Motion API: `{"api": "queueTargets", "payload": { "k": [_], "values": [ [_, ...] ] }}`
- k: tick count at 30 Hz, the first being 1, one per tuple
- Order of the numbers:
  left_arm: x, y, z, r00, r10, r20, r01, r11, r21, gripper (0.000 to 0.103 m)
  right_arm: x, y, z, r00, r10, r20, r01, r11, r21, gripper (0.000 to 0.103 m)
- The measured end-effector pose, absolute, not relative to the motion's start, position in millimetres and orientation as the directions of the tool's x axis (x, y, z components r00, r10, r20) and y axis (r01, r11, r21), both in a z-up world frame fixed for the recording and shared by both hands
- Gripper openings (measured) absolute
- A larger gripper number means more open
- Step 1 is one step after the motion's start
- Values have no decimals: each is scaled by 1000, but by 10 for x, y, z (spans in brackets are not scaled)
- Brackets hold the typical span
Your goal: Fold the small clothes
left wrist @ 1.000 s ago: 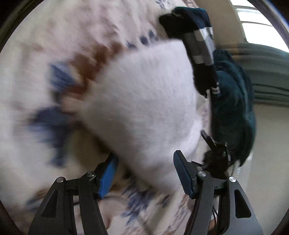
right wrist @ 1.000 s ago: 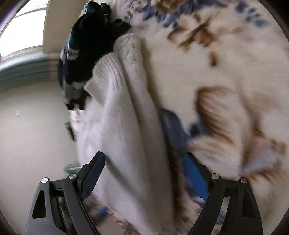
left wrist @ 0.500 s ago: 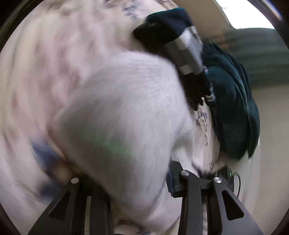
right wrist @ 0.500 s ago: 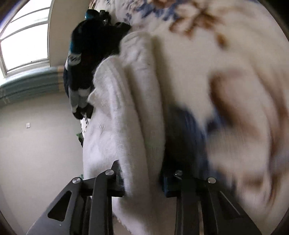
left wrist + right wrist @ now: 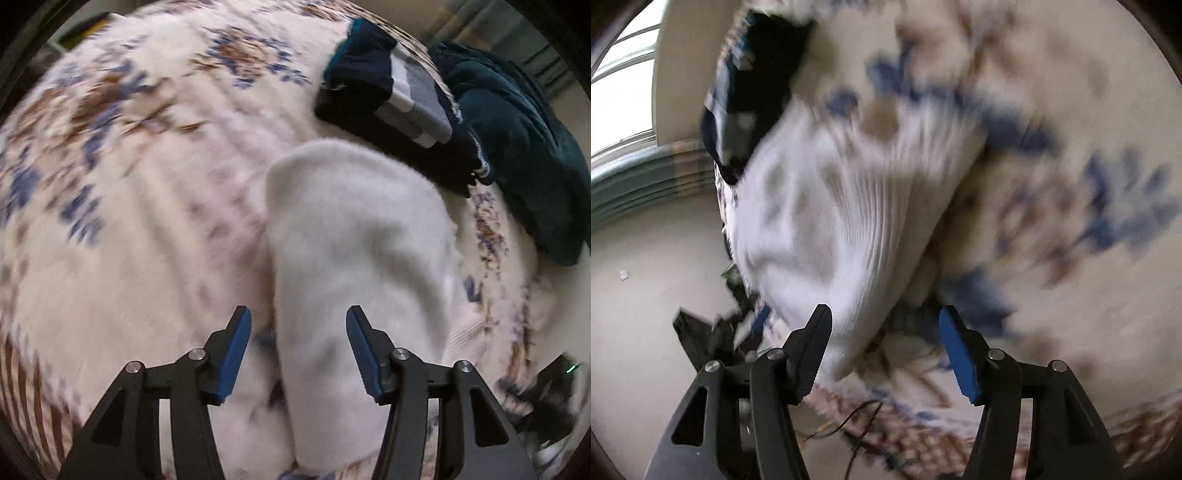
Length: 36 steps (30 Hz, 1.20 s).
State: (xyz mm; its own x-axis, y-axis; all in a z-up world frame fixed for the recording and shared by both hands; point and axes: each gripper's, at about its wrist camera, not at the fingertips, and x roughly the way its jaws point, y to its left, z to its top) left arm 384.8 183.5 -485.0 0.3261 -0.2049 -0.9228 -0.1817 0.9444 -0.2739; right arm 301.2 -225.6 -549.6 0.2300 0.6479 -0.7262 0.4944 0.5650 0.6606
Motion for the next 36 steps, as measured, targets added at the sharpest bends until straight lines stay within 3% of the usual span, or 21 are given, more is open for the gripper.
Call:
{"api": "queueTargets", "payload": {
  "k": [4,6,8,9,10,14,17,20,22,23,24,29,33,34,35,36],
  "values": [
    [3592,1659,-4999,326,-146,-934,-282,928,-243,53,3417,-2266,-5400,237,615,-752,436,624,648,63],
    [3590,1657,-5096,317,-158,-935,-321,910,-263,72,3767,-2207,-5469,229,601,-766,411,653,636,63],
    [3609,1661,-5173,306,-194,-932,-342,891,-298,82,3962,-2102,-5533,228,592,-773,404,665,628,58],
    [3634,1675,-5214,298,-203,-933,-349,886,-305,82,3992,-2063,-5553,251,590,-767,400,658,638,20],
    [3635,1683,-5222,297,-211,-931,-348,884,-311,82,3964,-2066,-5550,275,565,-778,421,657,626,7],
    [3778,1769,-5173,329,-238,-914,-341,873,-350,82,3762,-2345,-5440,349,467,-813,534,614,581,8],
    [3905,1817,-5084,351,-235,-906,-337,872,-356,82,3650,-2400,-5535,266,474,-839,551,639,536,8],
    [4039,1908,-4969,379,-232,-896,-331,870,-366,82,3806,-2314,-5462,169,466,-869,500,719,483,14],
    [4108,1964,-4911,393,-219,-893,-325,876,-357,82,4034,-2282,-5228,204,444,-873,438,756,486,38],
    [4156,1993,-4878,401,-214,-891,-316,880,-353,82,4080,-2298,-5139,229,442,-867,414,762,498,69],
    [4189,2007,-4864,408,-208,-889,-311,884,-350,82,4215,-2280,-5042,265,450,-853,373,768,521,82],
    [4245,2073,-4827,432,-115,-895,-318,909,-271,82,5175,-2012,-5304,266,508,-819,234,791,566,83],
    [4166,2050,-4845,446,-104,-889,-319,909,-267,82,5730,-1820,-6041,59,611,-789,258,754,603,82],
    [4151,2049,-4867,444,-121,-888,-320,904,-284,82,5773,-1799,-6052,73,620,-781,234,750,618,79],
    [4131,2045,-4912,434,-151,-888,-324,894,-310,82,5784,-1779,-6009,98,624,-776,192,753,630,55],
    [4122,2040,-4939,425,-161,-891,-330,889,-318,82,5789,-1741,-5930,117,607,-786,136,774,619,10]
  ]
}}
